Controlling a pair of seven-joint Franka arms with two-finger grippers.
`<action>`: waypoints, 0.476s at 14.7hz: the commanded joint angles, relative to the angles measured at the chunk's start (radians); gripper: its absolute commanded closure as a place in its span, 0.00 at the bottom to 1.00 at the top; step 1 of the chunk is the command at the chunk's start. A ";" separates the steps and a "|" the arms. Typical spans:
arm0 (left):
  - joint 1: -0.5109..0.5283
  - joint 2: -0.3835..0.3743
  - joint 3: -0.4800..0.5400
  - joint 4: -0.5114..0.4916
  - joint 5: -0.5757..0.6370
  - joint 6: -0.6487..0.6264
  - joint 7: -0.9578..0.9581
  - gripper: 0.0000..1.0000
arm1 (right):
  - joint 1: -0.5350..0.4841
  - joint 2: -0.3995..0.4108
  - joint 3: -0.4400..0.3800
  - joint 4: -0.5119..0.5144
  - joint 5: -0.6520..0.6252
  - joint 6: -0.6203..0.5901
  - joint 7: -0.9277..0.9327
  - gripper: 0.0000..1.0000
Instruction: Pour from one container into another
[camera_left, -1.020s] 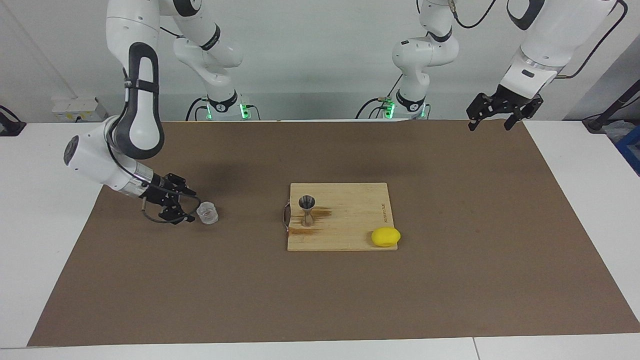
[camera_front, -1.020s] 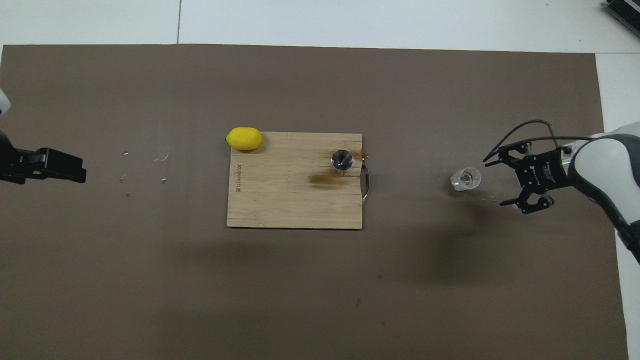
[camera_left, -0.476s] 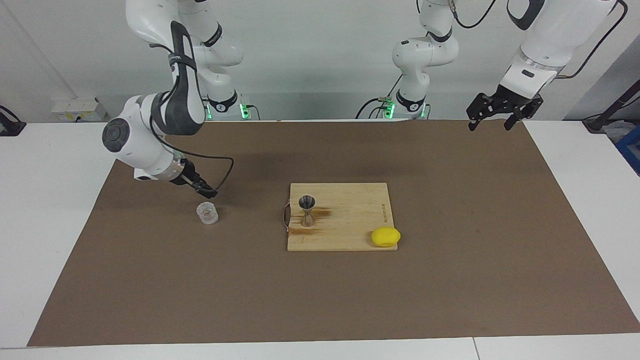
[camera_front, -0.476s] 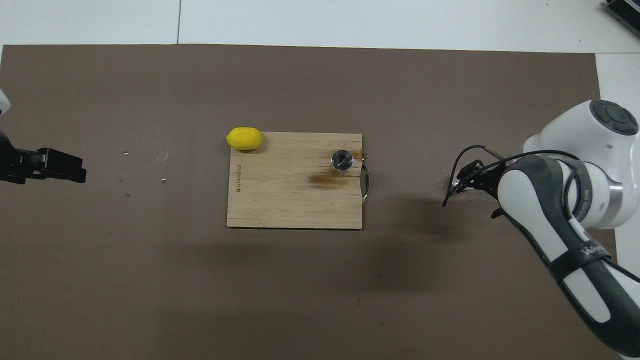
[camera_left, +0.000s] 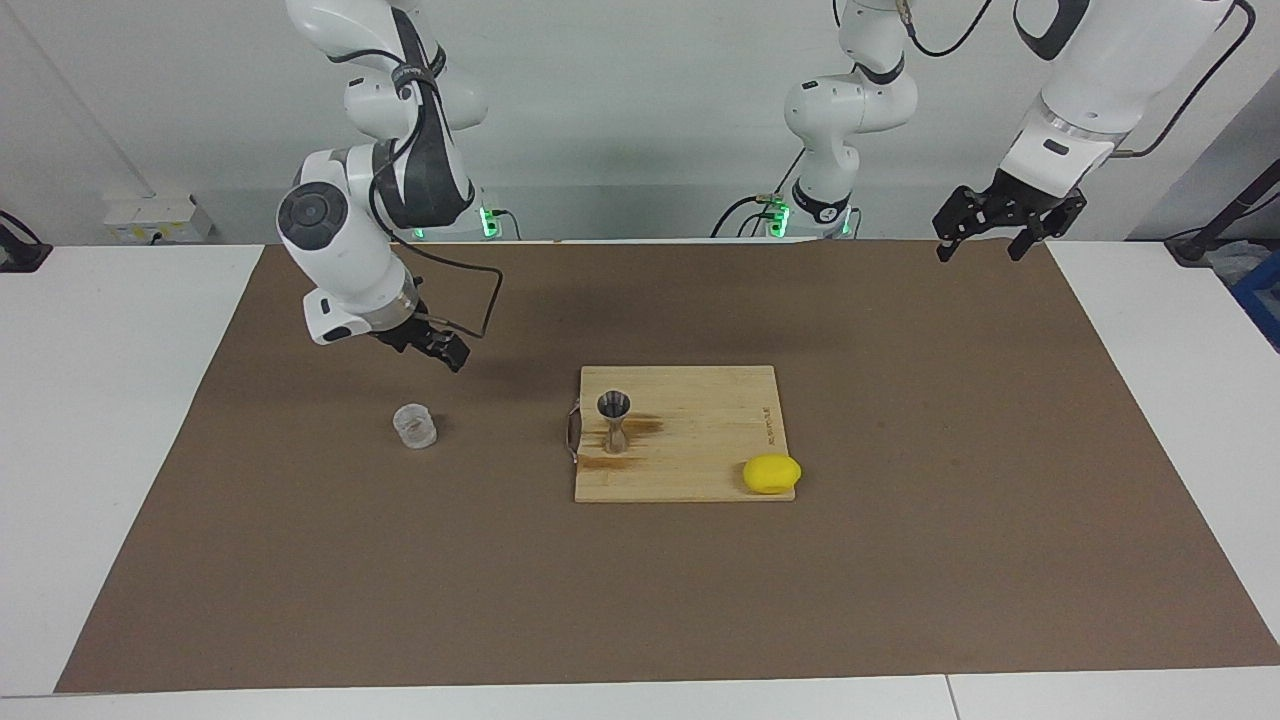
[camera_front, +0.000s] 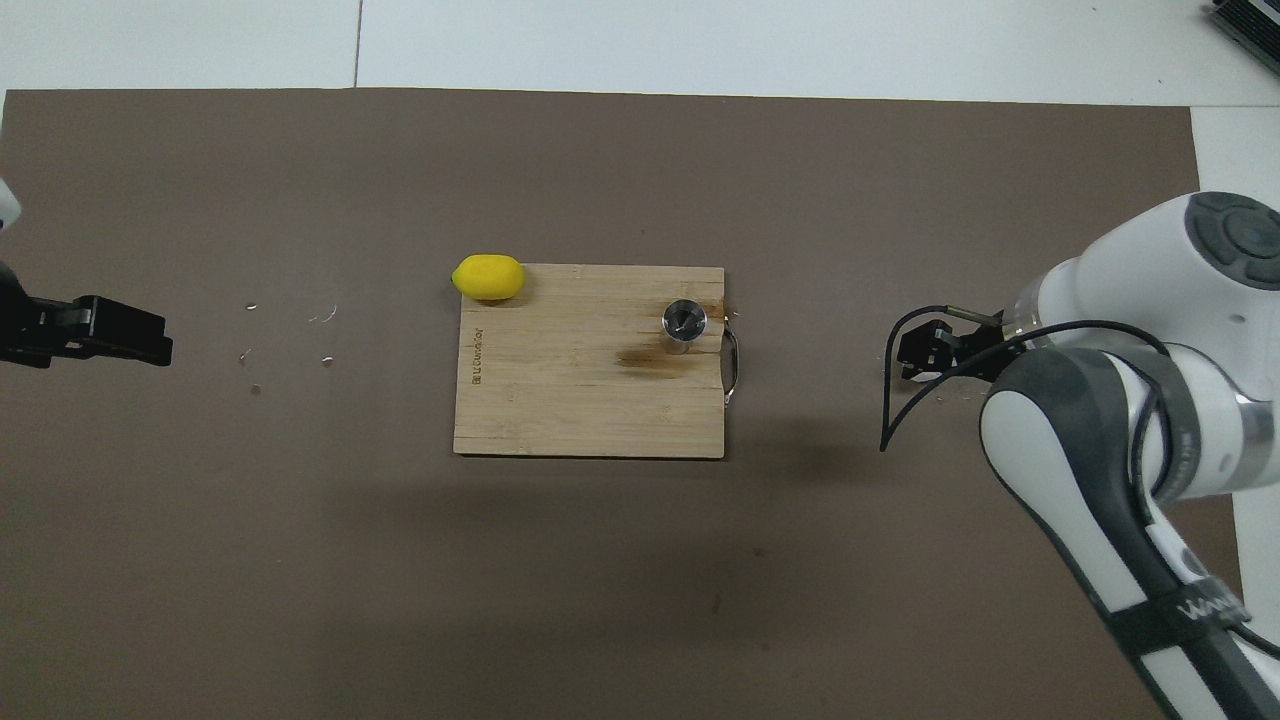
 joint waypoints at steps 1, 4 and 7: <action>0.001 -0.015 0.005 -0.020 -0.009 0.005 0.010 0.00 | -0.025 -0.040 -0.002 0.049 -0.022 -0.010 -0.067 0.00; 0.001 -0.015 0.005 -0.020 -0.009 0.005 0.010 0.00 | -0.057 -0.063 -0.009 0.106 -0.048 -0.015 -0.104 0.00; 0.001 -0.015 0.005 -0.020 -0.008 0.005 0.010 0.00 | -0.101 -0.047 -0.004 0.225 -0.104 -0.082 -0.113 0.00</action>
